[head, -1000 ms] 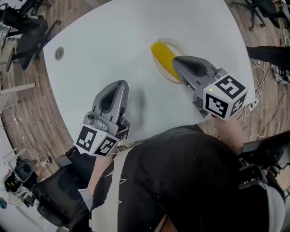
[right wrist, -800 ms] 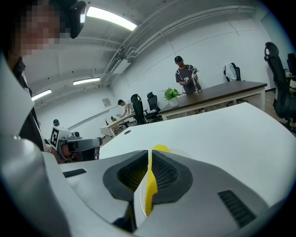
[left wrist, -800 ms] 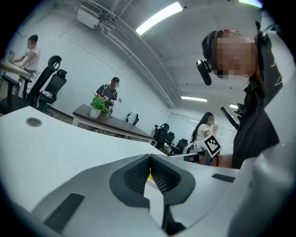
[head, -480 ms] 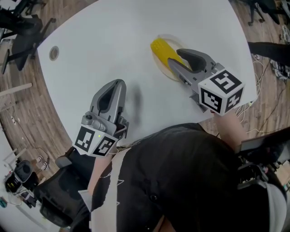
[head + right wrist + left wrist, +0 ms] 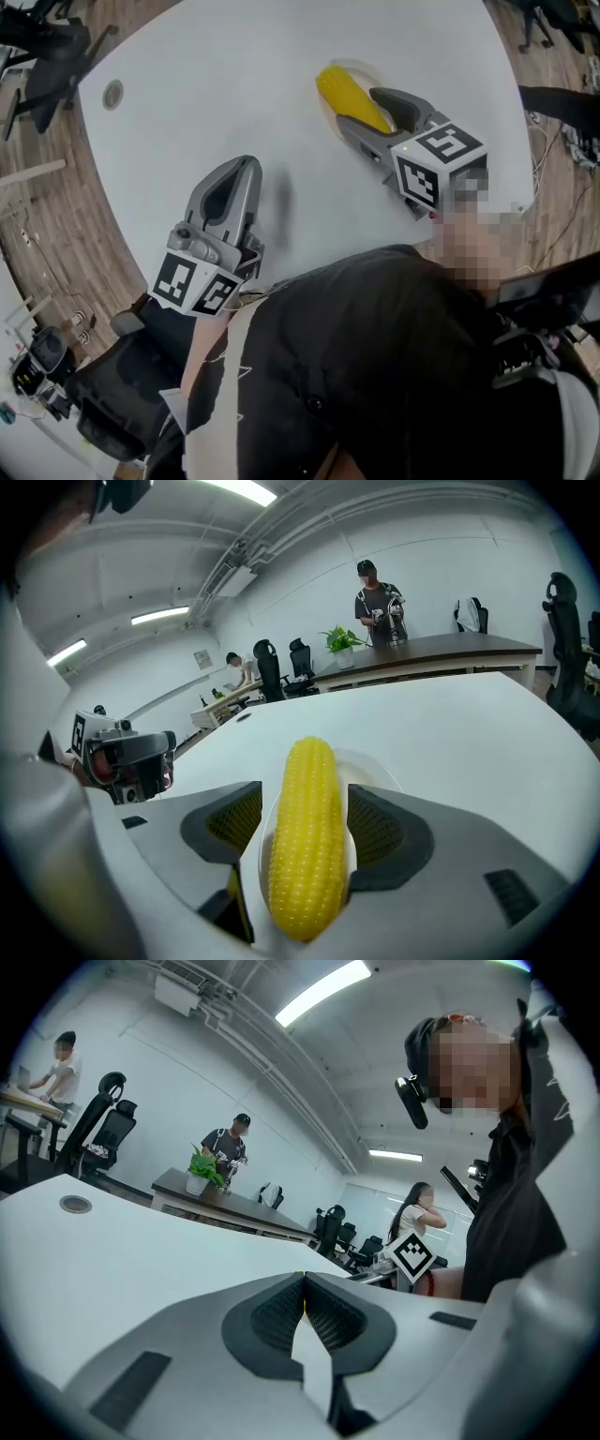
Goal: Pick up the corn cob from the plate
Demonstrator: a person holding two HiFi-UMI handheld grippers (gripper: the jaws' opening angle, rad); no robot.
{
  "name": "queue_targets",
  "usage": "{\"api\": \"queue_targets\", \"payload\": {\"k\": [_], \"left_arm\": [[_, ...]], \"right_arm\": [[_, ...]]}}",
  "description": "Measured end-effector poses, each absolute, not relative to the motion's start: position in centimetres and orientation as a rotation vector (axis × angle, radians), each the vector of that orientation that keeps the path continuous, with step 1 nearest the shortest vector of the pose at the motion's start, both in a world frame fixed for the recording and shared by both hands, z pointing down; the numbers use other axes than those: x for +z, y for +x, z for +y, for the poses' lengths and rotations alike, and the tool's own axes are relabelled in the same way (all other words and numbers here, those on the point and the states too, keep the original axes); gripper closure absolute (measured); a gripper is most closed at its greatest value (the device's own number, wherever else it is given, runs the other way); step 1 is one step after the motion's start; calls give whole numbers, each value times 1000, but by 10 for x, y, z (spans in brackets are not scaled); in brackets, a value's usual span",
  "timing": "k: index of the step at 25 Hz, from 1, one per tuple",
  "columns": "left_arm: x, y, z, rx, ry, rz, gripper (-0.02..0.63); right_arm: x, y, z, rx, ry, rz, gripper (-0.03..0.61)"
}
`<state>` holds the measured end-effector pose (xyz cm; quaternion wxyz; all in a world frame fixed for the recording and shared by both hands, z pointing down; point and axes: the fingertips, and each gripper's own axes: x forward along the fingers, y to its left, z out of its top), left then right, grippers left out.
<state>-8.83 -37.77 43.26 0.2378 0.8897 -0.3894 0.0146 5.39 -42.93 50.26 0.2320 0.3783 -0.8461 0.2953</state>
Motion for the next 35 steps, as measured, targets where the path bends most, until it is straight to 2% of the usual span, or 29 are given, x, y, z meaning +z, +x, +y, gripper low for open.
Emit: {"api": "queue_targets", "payload": {"k": [11,13,16,35], "left_arm": [[438,-85,-378,54,2432,-1062,600],[431,-87,-380,52,2433,-1063,600],[425,-87,-378,50,2442,-1072,600],[365,-86,-331,-27,2520,-1153,599]], "right_arm": [[524,48,-430,658,1050,-2172,302],[520,48,-432,676,1061,-2167,332],[521,51,-433,749,1062,-2167,339],[468,81,-399,823,1176,-2221,345]]}}
